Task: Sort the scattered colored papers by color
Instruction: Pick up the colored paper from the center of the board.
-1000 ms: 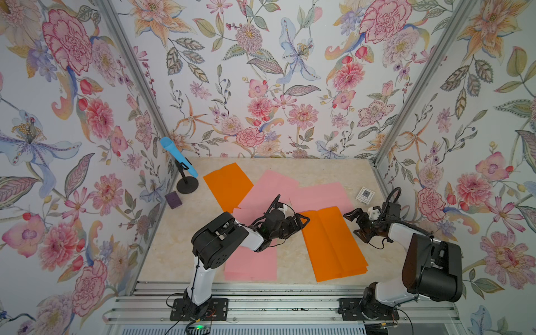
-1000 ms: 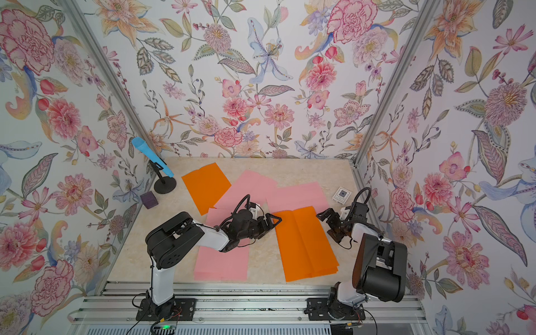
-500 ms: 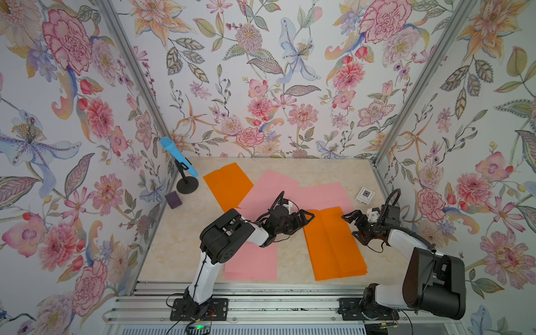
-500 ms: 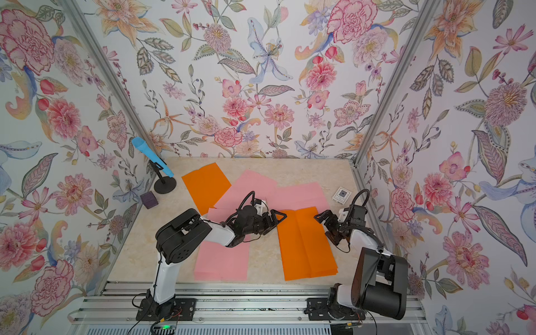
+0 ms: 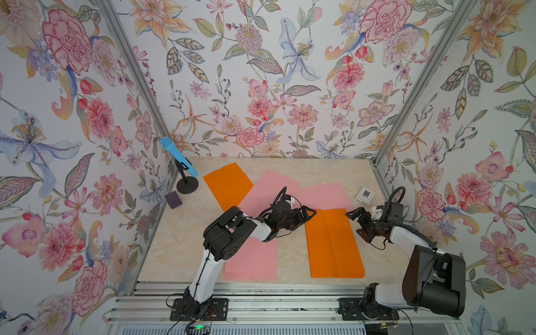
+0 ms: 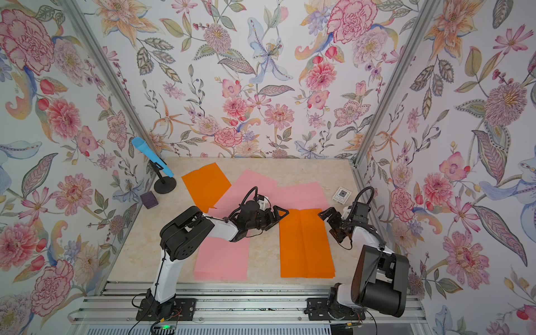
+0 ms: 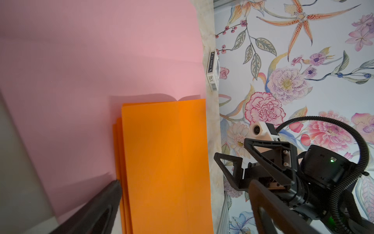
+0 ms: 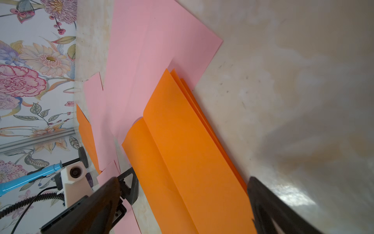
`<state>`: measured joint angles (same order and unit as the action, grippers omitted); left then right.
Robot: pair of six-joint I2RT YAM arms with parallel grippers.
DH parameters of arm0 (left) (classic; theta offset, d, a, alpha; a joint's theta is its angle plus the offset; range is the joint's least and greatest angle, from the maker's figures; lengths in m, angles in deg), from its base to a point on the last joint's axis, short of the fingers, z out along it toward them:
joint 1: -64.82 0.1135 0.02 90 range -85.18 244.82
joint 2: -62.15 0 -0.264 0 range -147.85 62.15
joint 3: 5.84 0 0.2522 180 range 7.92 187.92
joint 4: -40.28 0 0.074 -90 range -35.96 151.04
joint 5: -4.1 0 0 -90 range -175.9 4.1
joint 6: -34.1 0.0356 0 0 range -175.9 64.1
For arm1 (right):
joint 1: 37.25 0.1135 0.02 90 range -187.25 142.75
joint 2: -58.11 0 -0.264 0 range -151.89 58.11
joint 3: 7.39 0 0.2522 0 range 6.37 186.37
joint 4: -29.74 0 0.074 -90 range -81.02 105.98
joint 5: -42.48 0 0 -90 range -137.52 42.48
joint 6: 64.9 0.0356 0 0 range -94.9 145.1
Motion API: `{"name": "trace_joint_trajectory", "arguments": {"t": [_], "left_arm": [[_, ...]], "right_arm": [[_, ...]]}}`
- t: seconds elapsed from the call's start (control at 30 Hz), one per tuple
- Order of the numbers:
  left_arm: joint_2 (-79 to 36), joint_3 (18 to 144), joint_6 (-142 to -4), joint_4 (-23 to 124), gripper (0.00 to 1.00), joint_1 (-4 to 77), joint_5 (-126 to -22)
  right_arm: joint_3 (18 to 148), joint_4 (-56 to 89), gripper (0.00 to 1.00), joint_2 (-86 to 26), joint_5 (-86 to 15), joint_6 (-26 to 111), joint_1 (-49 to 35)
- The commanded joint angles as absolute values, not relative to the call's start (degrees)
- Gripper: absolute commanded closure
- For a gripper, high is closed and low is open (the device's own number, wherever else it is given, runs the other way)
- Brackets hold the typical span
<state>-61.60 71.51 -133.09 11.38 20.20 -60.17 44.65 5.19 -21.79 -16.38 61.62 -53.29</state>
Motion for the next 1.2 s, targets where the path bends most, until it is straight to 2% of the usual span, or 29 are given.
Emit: {"name": "trace_joint_trajectory", "arguments": {"t": [0.0, 0.13, 0.23, 0.67, 1.17], "left_arm": [[-58.2, 75.4, -122.7, 22.8, 0.00, 22.9, -62.9], [-59.5, 82.4, -112.0, 33.8, 0.00, 25.8, -65.8], [-62.5, 86.5, -109.2, 36.5, 0.00, 28.0, -65.3], [-71.2, 97.0, -110.1, 37.2, 0.00, 30.7, -61.1], [-76.6, 103.9, -116.8, 33.9, 0.00, 33.9, -56.8]], "right_arm": [[47.3, 7.4, 0.00, -24.1, -17.0, 63.2, -54.2], [50.5, 10.5, 0.00, -29.2, -16.1, 65.2, -54.4], [52.3, 12.0, 0.00, -33.2, -15.7, 66.5, -54.5], [58.5, 18.9, 0.00, -45.0, -15.5, 73.0, -51.2], [81.2, 19.1, 0.00, -64.3, -13.3, 75.7, -45.3]]}}
